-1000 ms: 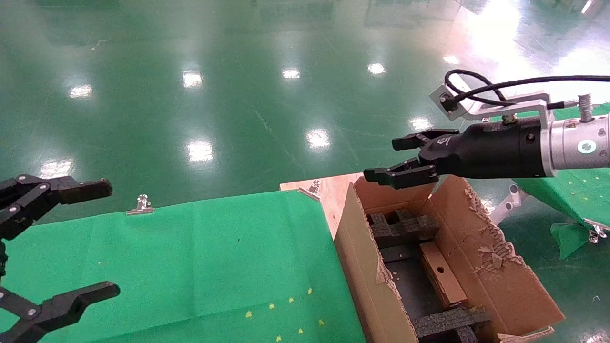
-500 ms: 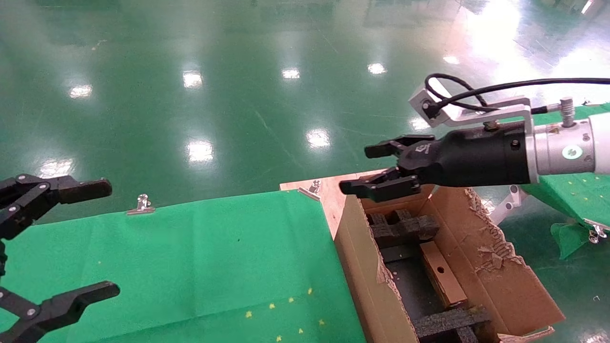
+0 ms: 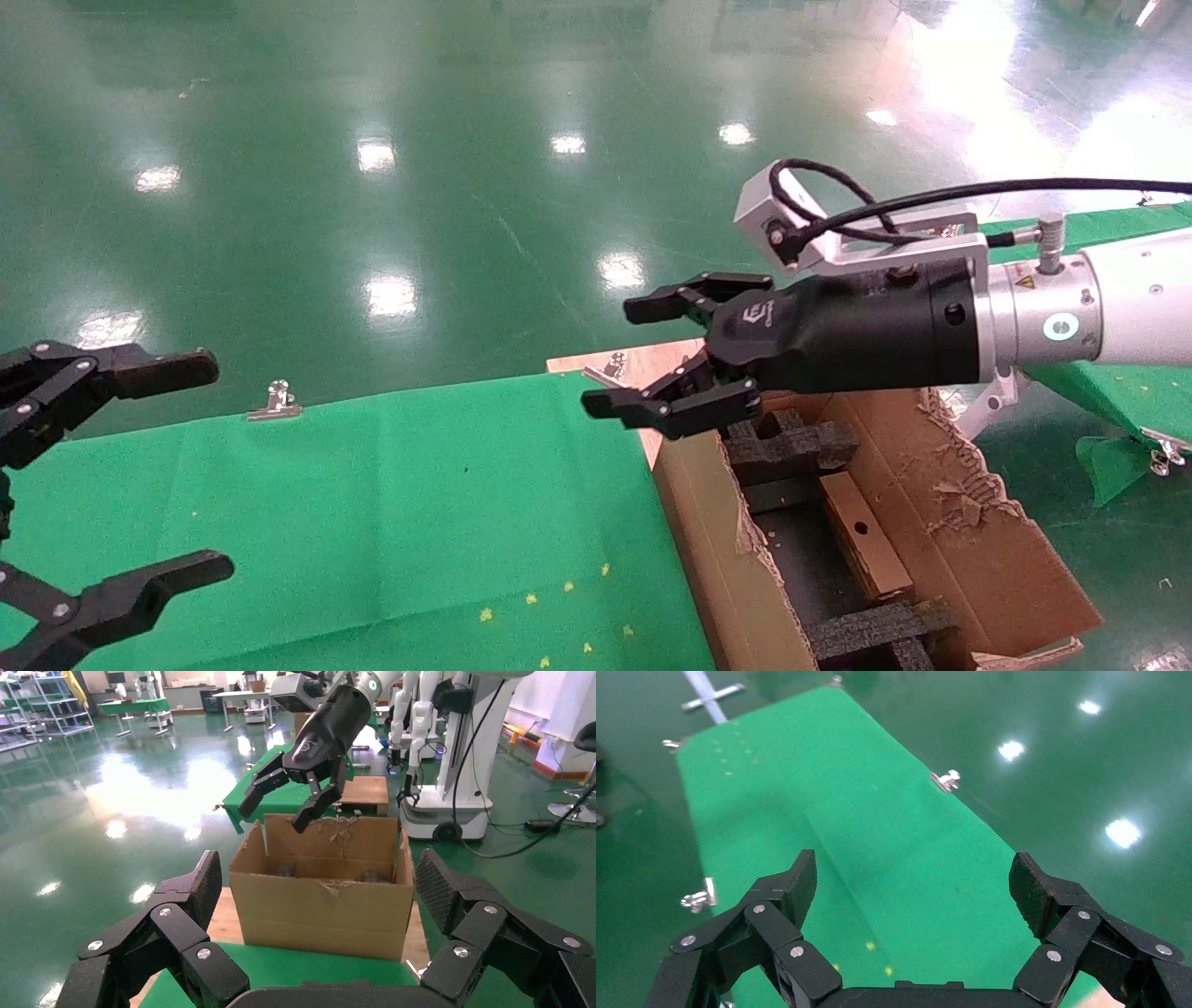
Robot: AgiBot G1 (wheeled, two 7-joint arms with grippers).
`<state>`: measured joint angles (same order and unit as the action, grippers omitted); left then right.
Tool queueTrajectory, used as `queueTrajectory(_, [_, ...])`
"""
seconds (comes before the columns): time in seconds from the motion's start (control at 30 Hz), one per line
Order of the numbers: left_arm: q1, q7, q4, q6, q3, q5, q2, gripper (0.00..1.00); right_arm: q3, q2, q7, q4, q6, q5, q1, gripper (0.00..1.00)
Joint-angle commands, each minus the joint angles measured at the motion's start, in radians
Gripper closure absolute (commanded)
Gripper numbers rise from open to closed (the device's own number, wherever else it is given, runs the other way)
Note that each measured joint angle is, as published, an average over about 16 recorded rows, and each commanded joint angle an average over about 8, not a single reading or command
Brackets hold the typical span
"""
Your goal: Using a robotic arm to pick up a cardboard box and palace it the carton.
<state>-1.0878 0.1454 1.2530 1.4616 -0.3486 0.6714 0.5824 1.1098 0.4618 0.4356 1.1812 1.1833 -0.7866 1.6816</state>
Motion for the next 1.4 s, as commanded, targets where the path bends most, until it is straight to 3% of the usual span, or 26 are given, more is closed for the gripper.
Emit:
queueTrajectory(0.03, [0.0,0.0,0.0,0.0,0.0,0.0,0.0,0.0,-0.044,0.008,-0.013,0.005,0.017,0.003,-0.032,0.0])
queueTrajectory(1.1, [0.0,0.0,0.0,0.0,0.0,0.0,0.0,0.0,-0.763,0.137,-0.228,0.095,0.287,0.052,-0.558,0.0])
queueTrajectory(1.4, [0.0,0.0,0.0,0.0,0.0,0.0,0.0,0.0,-0.874,0.158,-0.257,0.107,0.33,0.059,-0.639,0.0])
